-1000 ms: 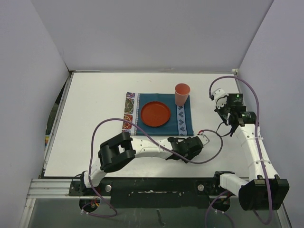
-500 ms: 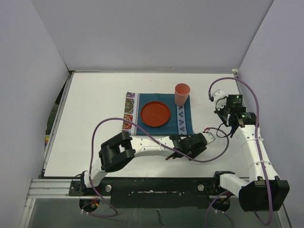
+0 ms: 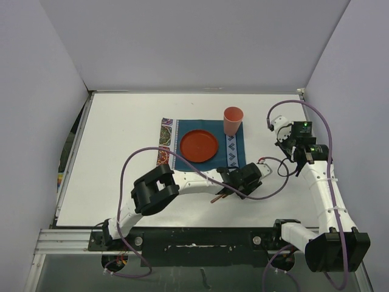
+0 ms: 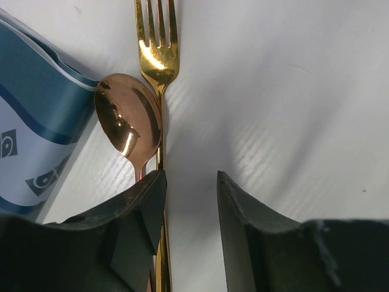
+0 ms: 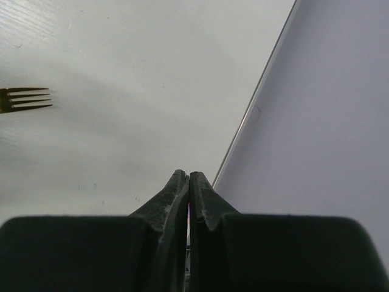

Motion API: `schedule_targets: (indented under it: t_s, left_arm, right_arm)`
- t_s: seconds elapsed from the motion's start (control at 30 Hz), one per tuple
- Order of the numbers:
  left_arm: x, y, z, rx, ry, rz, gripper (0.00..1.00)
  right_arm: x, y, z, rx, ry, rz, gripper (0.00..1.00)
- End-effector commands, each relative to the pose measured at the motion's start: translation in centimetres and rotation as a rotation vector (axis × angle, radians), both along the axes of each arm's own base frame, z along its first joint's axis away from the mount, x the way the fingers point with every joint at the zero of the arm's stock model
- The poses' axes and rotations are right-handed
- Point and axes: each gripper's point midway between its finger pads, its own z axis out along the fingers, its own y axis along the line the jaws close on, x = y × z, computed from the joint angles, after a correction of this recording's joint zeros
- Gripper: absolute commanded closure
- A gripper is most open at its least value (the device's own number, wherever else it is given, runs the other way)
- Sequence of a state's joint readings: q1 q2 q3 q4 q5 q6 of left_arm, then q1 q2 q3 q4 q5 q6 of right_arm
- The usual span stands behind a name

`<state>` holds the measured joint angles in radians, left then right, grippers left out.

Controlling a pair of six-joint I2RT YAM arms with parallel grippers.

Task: Set the dinner table for one person
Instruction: Pick up the fork at the center of the board.

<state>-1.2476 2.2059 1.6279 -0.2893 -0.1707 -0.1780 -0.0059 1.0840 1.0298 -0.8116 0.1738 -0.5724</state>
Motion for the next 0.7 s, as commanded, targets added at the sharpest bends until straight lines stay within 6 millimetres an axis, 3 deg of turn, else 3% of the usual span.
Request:
schedule_targets:
  t_s: [0.0,0.4,0.67]
  left_arm:
    - [1.6,-1.0,0.1,-0.035,0.002,-0.002,0.62]
    - [0.7,-2.3,4.3,-0.122,0.010,-0.034,0.62]
    - [2.5,-1.2,1.5,-0.066,0.018,-0.026,0.62]
  right_arm:
    - [0.3,-0.4,0.8,-0.021,-0.039,0.003,1.00]
    - [1.3,-0.1,-1.1,0.008,0.003,-0.006,1.00]
    - [1.6,0.1,-1.5,0.019,0.015,-0.005,1.00]
